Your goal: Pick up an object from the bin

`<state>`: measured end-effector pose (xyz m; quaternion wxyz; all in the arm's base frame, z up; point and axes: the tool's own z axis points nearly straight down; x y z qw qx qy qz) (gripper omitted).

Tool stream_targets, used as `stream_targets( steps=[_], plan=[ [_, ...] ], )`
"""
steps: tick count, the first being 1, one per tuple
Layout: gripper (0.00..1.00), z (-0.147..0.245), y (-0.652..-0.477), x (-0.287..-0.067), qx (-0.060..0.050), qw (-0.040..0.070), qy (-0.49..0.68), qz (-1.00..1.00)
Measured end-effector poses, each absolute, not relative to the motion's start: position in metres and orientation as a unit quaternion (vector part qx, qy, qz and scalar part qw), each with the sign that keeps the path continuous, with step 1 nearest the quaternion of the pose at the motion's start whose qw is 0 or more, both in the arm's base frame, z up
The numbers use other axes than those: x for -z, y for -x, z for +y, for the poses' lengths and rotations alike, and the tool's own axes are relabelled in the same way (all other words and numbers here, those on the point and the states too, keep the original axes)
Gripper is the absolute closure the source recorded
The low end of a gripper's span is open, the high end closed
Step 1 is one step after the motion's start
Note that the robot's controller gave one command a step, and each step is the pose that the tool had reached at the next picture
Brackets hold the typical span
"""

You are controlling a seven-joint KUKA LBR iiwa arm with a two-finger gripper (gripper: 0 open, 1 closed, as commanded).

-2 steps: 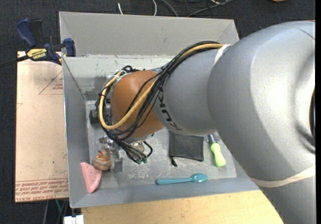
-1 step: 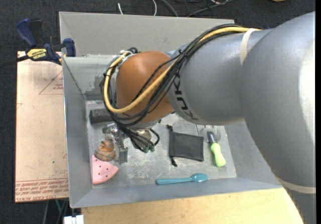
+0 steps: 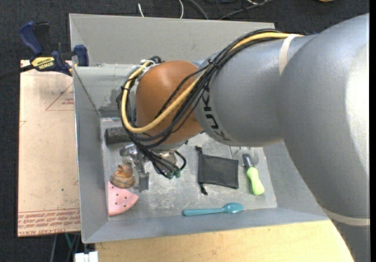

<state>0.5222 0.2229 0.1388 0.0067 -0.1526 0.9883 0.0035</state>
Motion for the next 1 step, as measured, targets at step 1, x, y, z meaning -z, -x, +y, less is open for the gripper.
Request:
stream_targets(
  steps=[1],
  plan=[
    [1.0, 0.2183, -0.5237, -0.201, -0.003, 0.006, 0.146, 0.989]
  ],
)
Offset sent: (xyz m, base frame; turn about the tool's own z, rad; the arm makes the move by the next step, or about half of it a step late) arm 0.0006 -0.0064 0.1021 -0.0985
